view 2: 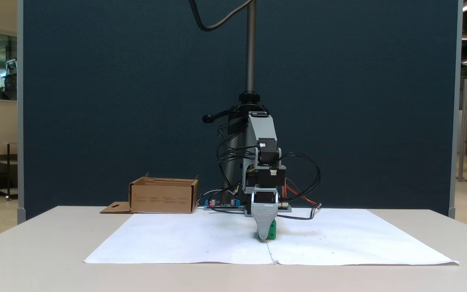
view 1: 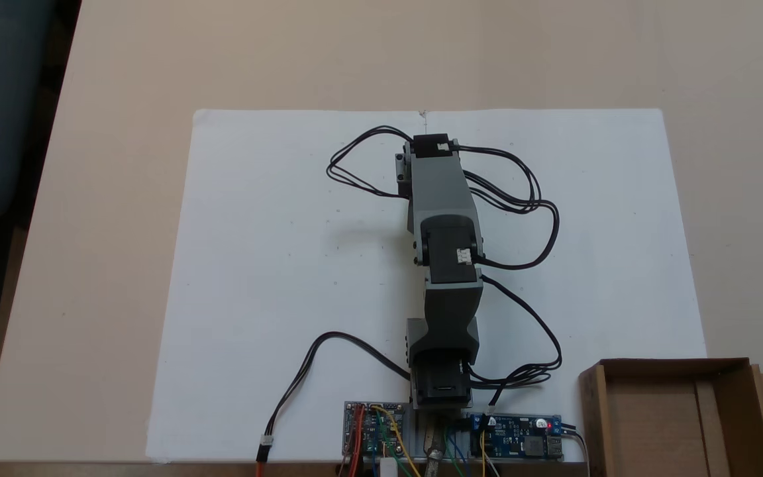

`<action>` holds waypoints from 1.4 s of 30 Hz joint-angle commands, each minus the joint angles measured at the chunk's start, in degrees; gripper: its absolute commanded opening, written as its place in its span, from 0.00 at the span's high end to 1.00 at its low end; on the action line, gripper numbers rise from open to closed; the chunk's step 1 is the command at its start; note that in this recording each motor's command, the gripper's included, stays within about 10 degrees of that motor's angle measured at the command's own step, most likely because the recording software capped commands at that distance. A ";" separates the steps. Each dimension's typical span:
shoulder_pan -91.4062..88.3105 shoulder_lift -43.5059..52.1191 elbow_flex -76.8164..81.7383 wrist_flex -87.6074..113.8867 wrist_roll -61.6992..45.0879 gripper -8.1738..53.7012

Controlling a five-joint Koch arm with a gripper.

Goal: Grasp a green dice and put it in the bin.

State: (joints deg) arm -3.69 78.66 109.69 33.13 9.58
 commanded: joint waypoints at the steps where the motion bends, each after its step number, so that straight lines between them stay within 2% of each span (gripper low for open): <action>1: -0.53 1.14 -0.44 -2.46 3.69 0.17; 10: -0.44 0.97 -0.26 -4.04 3.69 0.22; 16: -0.26 0.79 -0.26 -4.66 3.69 0.33; 20: -0.18 0.70 0.00 -4.75 3.69 0.45; 24: -0.18 0.97 0.62 -4.75 3.69 0.67; 33: 0.18 3.25 0.79 -4.66 3.52 0.68; 38: 0.18 11.07 0.62 -1.41 2.72 0.68; 42: 0.79 15.91 -4.48 9.56 0.97 0.68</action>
State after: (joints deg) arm -3.08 91.23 109.51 35.86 10.02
